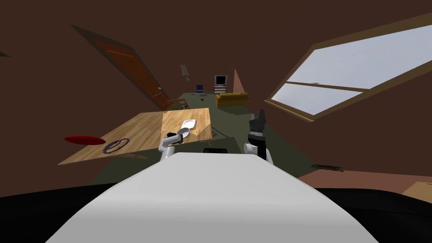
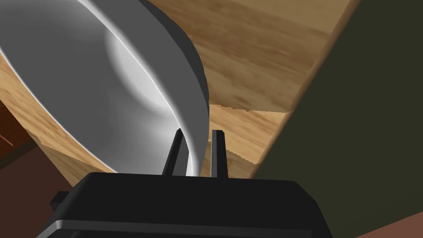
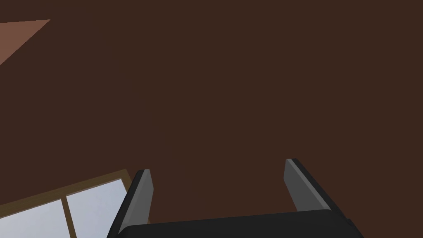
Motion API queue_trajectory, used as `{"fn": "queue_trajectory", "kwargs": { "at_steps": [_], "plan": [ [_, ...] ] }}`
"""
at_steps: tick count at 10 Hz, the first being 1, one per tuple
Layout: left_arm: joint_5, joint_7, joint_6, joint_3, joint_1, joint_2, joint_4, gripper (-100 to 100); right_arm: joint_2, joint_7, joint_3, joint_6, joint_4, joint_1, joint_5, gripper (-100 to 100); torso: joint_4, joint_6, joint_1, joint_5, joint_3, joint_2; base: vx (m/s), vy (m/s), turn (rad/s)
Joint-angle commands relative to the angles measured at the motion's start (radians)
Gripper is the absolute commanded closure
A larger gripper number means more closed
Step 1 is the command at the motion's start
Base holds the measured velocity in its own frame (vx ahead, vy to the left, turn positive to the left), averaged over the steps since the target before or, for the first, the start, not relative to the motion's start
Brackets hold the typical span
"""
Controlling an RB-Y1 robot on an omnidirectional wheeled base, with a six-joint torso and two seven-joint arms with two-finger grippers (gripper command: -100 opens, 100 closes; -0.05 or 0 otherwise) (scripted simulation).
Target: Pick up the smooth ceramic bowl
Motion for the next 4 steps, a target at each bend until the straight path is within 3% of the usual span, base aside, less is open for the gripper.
{"fn": "queue_trajectory", "kwargs": {
  "at_steps": [1, 3, 4],
  "plan": [
    [0.002, -0.003, 0.030, 0.007, -0.001, 0.001, -0.026, 100, 0.000, 0.000, 0.000, 0.000, 0.000, 0.000, 0.000, 0, 0.000, 0.000, 0.000, 0.000, 0.000, 0.000, -0.027, -0.032, -0.016],
    [0.004, -0.004, 0.036, 0.008, -0.001, 0.003, -0.032, 100, 0.000, 0.000, 0.000, 0.000, 0.000, 0.000, 0.000, 0, 0.000, 0.000, -0.002, -0.001, 0.001, 0.002, -0.023, -0.025, -0.005],
    [0.004, -0.004, 0.040, 0.009, -0.001, 0.003, -0.035, 0, 0.000, 0.000, 0.000, 0.000, 0.000, 0.000, 0.000, 0, 0.000, 0.000, -0.001, 0.000, 0.001, 0.001, 0.000, 0.000, 0.000]
  ]
}}
